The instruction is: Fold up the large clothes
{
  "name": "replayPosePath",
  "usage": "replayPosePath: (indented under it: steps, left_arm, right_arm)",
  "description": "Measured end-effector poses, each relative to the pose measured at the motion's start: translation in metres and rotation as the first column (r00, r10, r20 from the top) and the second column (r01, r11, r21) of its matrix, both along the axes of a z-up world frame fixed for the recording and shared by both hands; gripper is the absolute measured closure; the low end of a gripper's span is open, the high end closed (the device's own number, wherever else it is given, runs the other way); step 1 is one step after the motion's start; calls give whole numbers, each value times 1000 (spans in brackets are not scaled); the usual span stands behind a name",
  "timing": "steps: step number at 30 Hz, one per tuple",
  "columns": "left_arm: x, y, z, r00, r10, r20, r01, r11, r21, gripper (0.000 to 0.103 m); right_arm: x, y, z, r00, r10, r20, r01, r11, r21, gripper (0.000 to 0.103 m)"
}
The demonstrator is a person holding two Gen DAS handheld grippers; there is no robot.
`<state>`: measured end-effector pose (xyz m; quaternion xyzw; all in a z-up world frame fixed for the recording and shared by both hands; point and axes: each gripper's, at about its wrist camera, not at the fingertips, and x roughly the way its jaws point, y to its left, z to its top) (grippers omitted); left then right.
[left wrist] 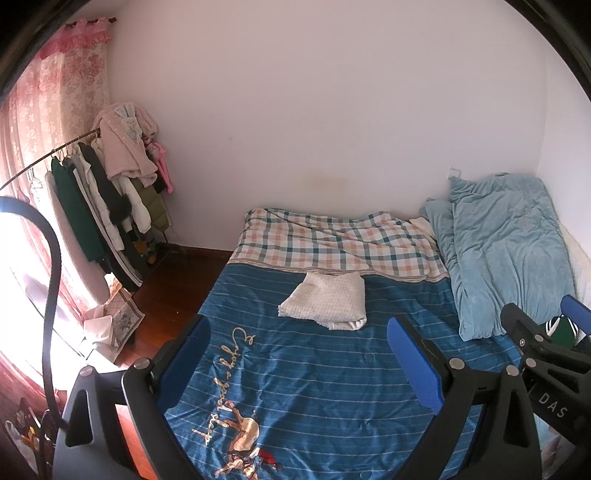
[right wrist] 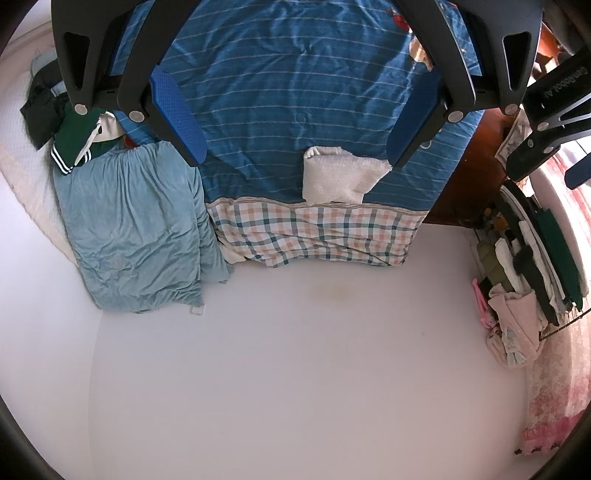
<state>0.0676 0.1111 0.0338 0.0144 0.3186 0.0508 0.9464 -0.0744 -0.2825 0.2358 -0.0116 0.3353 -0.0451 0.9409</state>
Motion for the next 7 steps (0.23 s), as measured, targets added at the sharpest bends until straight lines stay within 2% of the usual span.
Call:
replayPosePath:
  steps: [7]
  left_arm:
    - [0, 1, 0, 1000, -6, -2, 6, 1000, 0, 5]
  right_arm:
    - [-3, 0, -2, 1000, -6, 2, 6, 1000, -3, 4]
